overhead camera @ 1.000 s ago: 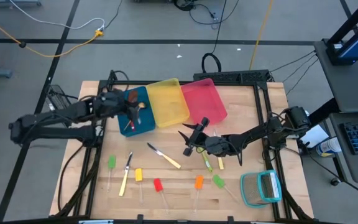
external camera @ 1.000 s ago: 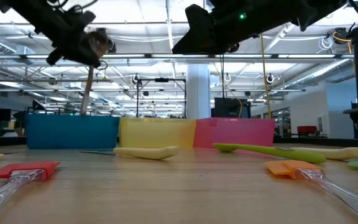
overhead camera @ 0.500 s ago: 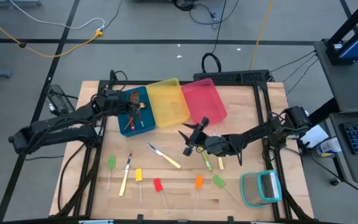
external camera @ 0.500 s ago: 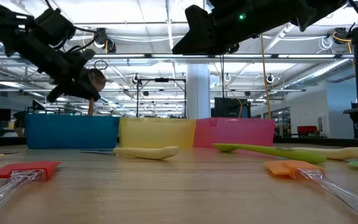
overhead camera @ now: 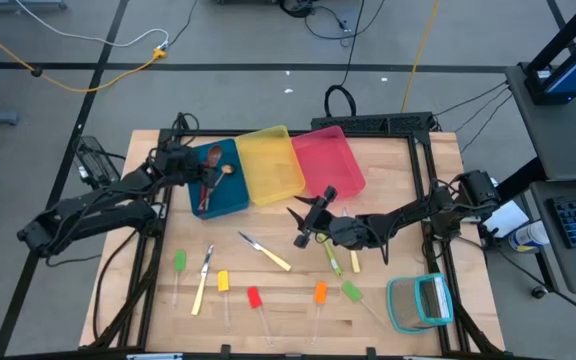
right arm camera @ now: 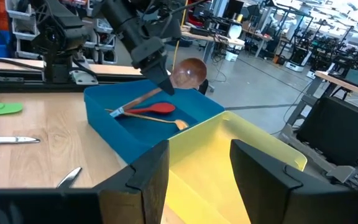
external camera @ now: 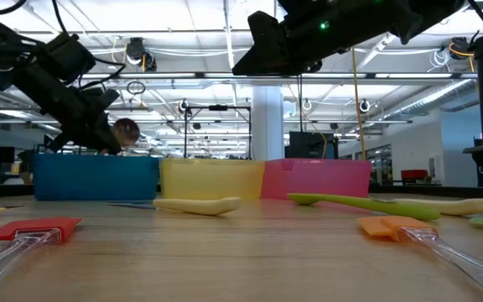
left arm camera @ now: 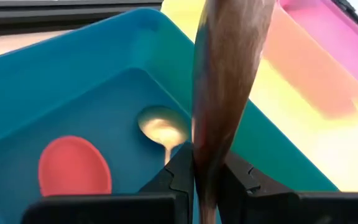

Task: Pick & Place Kitchen Items
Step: Put the brown serving spoon into the blue bin, then put the green serving spoon into the blue bin

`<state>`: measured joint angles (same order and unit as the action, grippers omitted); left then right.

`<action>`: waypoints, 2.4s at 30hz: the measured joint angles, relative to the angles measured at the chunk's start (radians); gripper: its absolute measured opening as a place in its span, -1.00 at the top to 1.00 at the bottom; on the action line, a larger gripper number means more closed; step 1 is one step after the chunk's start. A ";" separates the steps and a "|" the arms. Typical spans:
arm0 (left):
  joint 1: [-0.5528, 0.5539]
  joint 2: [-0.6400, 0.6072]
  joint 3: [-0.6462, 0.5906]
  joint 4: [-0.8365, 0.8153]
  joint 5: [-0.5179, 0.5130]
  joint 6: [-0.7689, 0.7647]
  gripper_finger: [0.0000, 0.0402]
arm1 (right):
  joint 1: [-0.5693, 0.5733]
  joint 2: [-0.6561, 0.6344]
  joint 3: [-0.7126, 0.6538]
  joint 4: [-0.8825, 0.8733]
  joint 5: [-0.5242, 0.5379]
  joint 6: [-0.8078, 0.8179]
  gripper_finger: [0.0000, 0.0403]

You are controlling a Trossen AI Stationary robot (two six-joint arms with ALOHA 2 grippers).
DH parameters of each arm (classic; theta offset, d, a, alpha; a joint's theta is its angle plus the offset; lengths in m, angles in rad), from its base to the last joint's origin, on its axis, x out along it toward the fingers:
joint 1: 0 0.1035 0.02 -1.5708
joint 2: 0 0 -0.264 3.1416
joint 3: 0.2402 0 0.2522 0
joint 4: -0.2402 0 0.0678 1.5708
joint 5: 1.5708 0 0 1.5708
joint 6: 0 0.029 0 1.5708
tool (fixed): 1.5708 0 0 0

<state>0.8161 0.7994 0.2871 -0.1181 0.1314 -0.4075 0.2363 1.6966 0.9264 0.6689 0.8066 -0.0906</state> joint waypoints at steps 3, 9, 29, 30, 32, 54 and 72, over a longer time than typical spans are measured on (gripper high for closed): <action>0.011 0.010 0.001 -0.002 -0.001 0.022 0.81 | 0.000 0.000 0.000 0.000 0.000 0.000 0.17; 0.016 0.093 0.001 -0.022 -0.031 0.059 0.81 | 0.000 0.000 0.000 0.000 0.000 0.000 0.17; 0.016 0.309 0.003 0.082 -0.144 0.041 0.63 | 0.000 0.000 0.000 0.000 0.000 0.000 0.17; 0.016 0.309 0.003 0.082 -0.144 0.040 0.63 | 0.000 0.000 0.000 0.000 0.000 0.000 0.17; 0.016 0.309 0.003 0.082 -0.144 0.041 0.63 | 0.000 0.000 0.000 0.000 0.000 0.000 0.17; -0.036 0.169 0.051 0.061 -0.125 0.059 0.13 | 0.028 0.000 0.000 -0.106 -0.001 0.072 0.17; -0.302 -0.068 0.100 0.305 0.079 -0.007 0.34 | 0.059 0.001 0.000 -0.732 -0.259 0.864 0.17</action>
<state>0.5143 0.7319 0.3870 0.1867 0.2099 -0.4141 0.2949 1.6978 0.9264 -0.0633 0.5474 0.7730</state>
